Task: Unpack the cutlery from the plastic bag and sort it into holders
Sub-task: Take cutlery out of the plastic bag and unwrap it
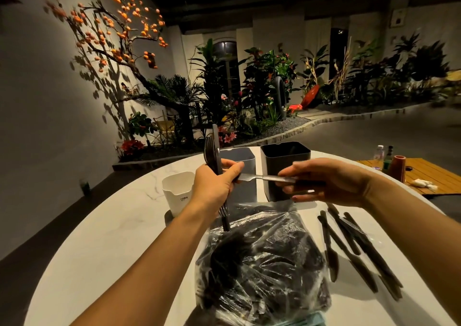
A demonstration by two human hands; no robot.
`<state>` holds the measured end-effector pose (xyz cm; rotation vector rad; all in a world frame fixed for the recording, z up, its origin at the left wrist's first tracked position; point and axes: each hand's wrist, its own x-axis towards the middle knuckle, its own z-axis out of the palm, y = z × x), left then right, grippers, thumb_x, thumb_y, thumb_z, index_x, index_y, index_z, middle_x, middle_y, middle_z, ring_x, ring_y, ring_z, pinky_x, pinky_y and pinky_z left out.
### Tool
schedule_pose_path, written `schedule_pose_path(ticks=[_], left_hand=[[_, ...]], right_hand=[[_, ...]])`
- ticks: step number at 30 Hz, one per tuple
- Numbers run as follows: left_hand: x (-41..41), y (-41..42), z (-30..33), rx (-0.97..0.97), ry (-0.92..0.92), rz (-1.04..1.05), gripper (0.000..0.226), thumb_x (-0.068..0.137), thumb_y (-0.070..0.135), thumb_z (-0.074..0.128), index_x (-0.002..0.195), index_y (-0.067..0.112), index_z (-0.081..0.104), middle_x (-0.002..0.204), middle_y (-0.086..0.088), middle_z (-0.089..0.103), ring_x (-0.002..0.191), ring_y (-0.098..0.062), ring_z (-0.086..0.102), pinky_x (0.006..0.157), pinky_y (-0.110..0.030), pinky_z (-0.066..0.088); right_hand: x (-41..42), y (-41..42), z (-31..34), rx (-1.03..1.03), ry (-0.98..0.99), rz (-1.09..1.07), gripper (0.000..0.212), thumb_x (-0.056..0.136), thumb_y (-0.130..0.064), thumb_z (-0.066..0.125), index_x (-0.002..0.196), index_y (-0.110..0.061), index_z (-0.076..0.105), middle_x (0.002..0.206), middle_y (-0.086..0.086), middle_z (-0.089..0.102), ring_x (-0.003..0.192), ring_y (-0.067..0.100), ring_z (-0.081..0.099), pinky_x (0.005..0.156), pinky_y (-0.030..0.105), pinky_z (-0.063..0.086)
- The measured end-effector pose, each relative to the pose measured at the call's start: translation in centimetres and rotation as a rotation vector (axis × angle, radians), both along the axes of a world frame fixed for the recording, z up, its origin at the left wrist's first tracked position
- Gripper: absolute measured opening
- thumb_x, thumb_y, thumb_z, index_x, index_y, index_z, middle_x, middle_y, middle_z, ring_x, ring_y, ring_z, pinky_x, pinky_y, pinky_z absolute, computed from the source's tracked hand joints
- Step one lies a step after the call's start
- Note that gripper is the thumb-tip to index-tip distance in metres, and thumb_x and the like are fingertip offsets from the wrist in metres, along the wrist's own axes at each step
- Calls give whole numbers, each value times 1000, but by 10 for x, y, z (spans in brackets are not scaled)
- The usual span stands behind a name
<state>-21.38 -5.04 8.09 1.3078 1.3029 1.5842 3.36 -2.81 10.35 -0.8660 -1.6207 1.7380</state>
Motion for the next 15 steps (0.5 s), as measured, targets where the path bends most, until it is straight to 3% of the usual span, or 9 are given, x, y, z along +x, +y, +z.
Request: schedule_pose_path(ticks=[3, 5, 7, 11, 13, 15], left_hand=[[10, -1, 0, 43, 88, -25, 17, 86, 17, 78, 95, 5, 69, 52, 4, 57, 39, -4, 48, 45, -16, 38], [17, 0, -1, 67, 132, -22, 26, 80, 21, 83, 96, 6, 68, 63, -4, 62, 49, -5, 59, 51, -16, 45], [23, 3, -2, 68, 201, -15, 31, 75, 26, 87, 93, 9, 68, 69, -8, 64, 60, -10, 64, 58, -21, 50], [35, 11, 2, 134, 221, -37, 28, 78, 32, 84, 82, 9, 67, 73, -9, 70, 74, -30, 71, 71, -43, 61], [43, 16, 9, 121, 243, -49, 30, 92, 40, 69, 85, 11, 68, 70, -7, 68, 65, -28, 66, 63, -42, 59], [51, 24, 17, 59, 161, -93, 38, 102, 43, 50, 87, 11, 63, 62, -1, 57, 49, -15, 51, 47, -26, 44]], right_hand=[[-15, 0, 0, 141, -258, 31, 19, 82, -17, 68, 96, -7, 74, 95, 13, 70, 83, 19, 66, 67, 24, 55], [-28, -2, 0, 189, -367, 70, 28, 78, -18, 72, 105, -9, 72, 95, 9, 71, 85, 19, 62, 67, 24, 50], [-39, -4, 1, 195, -371, 82, 39, 76, -19, 74, 114, -11, 69, 98, 9, 71, 83, 18, 60, 68, 26, 47], [-48, 0, 5, 284, -226, -94, 20, 87, -5, 68, 105, -14, 66, 82, 5, 69, 75, 14, 65, 67, 28, 50], [-46, 3, 9, 344, -213, -156, 29, 89, -5, 66, 114, -19, 60, 75, 1, 68, 75, 13, 68, 62, 27, 50], [-41, 6, 15, 407, -227, -252, 31, 90, -8, 67, 116, -23, 58, 73, -2, 67, 75, 15, 68, 58, 26, 49]])
